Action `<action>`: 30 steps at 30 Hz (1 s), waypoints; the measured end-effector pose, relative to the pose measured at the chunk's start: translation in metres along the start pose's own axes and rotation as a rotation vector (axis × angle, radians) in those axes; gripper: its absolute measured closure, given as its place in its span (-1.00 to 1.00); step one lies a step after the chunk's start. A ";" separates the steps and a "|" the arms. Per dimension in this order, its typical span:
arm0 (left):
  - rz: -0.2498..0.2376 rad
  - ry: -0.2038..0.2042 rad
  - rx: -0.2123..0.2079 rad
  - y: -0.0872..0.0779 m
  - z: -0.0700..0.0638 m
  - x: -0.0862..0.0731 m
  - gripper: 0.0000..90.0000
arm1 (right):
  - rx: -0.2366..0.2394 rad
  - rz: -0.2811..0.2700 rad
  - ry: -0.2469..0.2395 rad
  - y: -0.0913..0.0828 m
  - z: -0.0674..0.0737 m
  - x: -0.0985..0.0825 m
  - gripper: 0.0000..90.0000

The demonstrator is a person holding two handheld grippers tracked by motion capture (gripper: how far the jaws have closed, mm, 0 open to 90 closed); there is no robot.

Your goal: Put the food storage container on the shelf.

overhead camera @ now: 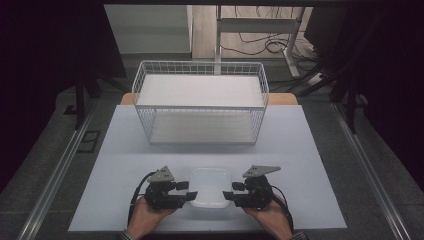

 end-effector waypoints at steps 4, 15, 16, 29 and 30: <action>-0.033 -0.048 0.010 -0.004 0.003 0.002 0.42 | 0.006 -0.030 0.068 -0.004 -0.002 0.002 0.45; -0.090 -0.084 0.058 -0.006 0.010 0.006 0.76 | -0.049 -0.075 0.062 -0.005 -0.004 0.007 0.76; -0.090 -0.084 0.058 -0.006 0.010 0.006 0.76 | -0.049 -0.075 0.062 -0.005 -0.004 0.007 0.76; -0.151 -0.048 0.132 -0.017 0.024 0.038 0.76 | -0.097 -0.136 -0.007 -0.001 -0.014 0.044 0.74; -0.151 -0.048 0.132 -0.017 0.024 0.038 0.76 | -0.097 -0.136 -0.007 -0.001 -0.014 0.044 0.74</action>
Point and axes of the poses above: each handheld gripper's, and its own axes: y roughly forward along the jaws, x roughly out of its top, z roughly to its left, the point moved 7 cm from there along y, roughly forward along the jaws, and after that the axes turned 1 degree about -z, right-handed, at the moved point
